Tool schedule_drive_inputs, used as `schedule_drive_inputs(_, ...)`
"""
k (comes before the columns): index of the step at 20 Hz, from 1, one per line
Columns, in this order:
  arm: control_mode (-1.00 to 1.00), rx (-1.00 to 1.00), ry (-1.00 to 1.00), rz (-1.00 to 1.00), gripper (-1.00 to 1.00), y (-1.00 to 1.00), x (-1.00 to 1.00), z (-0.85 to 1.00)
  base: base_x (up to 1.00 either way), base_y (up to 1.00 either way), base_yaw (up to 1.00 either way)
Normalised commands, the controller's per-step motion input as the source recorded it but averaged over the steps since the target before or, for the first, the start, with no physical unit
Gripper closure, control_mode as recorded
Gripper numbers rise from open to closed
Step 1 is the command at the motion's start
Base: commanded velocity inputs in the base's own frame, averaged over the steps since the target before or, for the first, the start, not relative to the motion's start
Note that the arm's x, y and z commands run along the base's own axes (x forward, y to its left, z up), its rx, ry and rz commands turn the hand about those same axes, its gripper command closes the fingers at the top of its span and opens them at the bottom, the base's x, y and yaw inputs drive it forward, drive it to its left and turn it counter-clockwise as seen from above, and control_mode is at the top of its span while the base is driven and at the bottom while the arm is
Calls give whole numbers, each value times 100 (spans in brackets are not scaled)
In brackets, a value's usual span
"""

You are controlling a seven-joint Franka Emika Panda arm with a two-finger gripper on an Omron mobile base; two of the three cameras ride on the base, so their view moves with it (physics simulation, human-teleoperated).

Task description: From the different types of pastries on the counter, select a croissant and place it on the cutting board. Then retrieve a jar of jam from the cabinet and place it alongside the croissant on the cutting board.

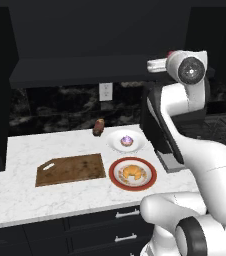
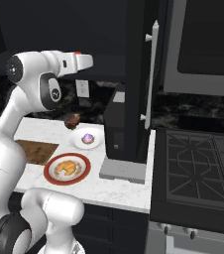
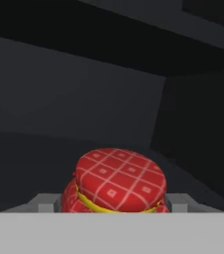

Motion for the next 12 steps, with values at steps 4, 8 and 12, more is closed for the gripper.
schedule_drive_inputs(4, -100, 16, 10, 15, 100, 12, -73, 18, 0, 0, 0)
schedule_drive_inputs(8, -100, 7, 4, 15, 100, 26, -79, 20, 0, 0, 0)
schedule_drive_inputs(12, -100, 1, 0, 13, 100, 26, -81, 3, 0, 0, 0)
